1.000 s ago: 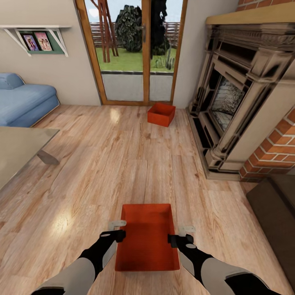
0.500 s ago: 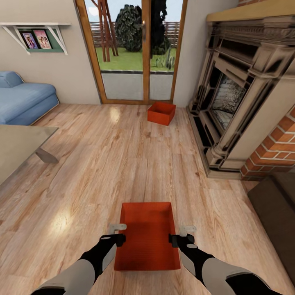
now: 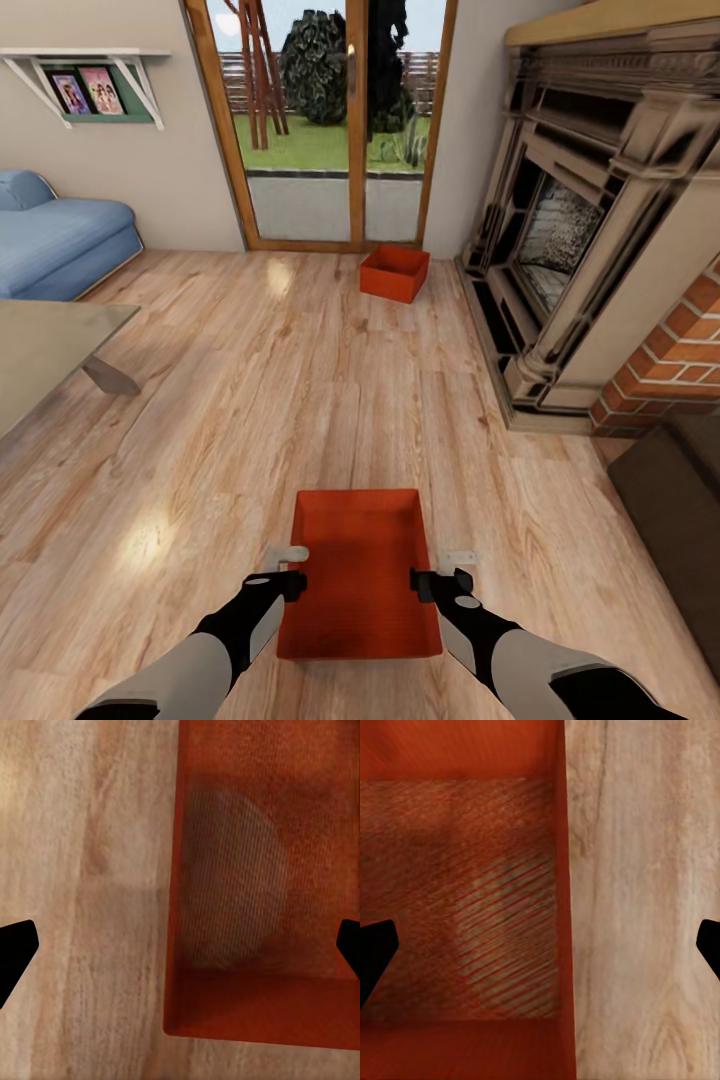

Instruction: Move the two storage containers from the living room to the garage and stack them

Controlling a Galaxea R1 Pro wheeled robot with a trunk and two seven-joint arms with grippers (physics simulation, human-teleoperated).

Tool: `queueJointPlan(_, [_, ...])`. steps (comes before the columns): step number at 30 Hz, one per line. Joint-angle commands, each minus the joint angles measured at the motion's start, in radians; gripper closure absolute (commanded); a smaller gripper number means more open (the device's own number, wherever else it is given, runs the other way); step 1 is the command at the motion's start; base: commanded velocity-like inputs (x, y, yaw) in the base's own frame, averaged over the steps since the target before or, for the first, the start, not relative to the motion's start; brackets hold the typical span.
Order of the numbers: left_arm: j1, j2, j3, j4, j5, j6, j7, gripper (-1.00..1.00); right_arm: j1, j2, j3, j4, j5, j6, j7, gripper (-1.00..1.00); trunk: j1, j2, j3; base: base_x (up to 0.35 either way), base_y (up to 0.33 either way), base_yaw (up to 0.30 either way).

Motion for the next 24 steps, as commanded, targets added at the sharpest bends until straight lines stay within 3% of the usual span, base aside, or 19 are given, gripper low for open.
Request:
queueJointPlan(1, [0.000, -0.001, 0.003, -0.002, 0.000, 0.005, 0.002, -1.00, -0.001, 0.000, 0.008, 0.001, -0.010, -0.003, -0.003, -1.00, 0.004, -0.008, -0.004, 0.000, 0.000, 0.000])
queueJointPlan(24, [0.000, 0.002, 0.003, -0.002, 0.001, 0.005, 0.002, -1.00, 0.011, -0.007, 0.009, 0.028, -0.002, -0.015, -0.003, -1.00, 0.092, -0.169, -0.076, 0.000, 0.000, 0.000])
